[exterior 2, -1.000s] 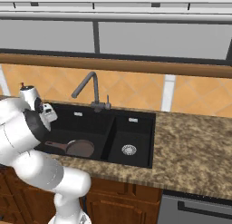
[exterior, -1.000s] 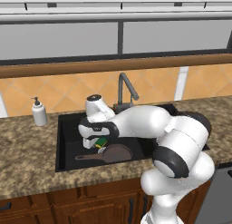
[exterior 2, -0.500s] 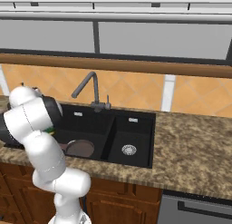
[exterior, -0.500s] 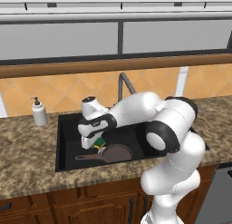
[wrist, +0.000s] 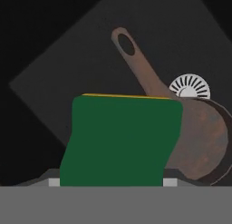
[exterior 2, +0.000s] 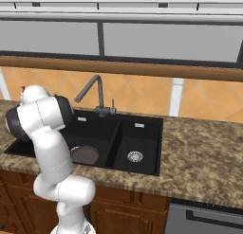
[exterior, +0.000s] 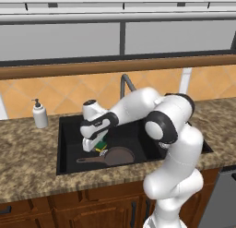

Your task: Pick the pan and sponge and place them into the sink. Then turn on the water.

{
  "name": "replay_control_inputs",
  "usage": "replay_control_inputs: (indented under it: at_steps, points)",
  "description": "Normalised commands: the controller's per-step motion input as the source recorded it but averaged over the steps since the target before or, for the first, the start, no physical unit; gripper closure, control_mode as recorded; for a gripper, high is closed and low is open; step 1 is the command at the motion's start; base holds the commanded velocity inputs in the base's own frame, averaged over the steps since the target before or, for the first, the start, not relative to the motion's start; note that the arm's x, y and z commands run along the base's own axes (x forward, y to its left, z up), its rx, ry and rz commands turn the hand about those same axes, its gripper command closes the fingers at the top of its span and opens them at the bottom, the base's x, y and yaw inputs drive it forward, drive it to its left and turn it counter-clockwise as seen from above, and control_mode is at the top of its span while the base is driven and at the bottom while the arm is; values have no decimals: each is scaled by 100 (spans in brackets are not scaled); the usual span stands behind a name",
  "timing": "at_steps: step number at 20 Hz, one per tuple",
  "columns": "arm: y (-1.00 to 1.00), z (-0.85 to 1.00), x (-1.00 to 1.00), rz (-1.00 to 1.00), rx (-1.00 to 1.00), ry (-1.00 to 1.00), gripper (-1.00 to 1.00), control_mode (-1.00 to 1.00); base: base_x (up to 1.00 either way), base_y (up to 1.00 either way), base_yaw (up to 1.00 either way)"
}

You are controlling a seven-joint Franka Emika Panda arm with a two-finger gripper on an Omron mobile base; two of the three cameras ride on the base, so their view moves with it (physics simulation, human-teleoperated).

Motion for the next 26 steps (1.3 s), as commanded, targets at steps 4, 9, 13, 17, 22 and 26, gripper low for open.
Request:
replay_control_inputs:
  at_steps: [4,9,13,17,22,26]
  points:
    - [0,-24,13,0,0,2,100,-100,0,0,0]
    - [-1,-25,14,0,0,2,100,-100,0,0,0]
    - [-11,-33,22,0,0,3,100,-100,0,0,0]
    - [-14,-34,20,0,0,2,100,-100,0,0,0]
    - [-9,-37,17,0,0,2,100,-100,0,0,0]
    - [-4,-40,18,0,0,1,100,-100,0,0,0]
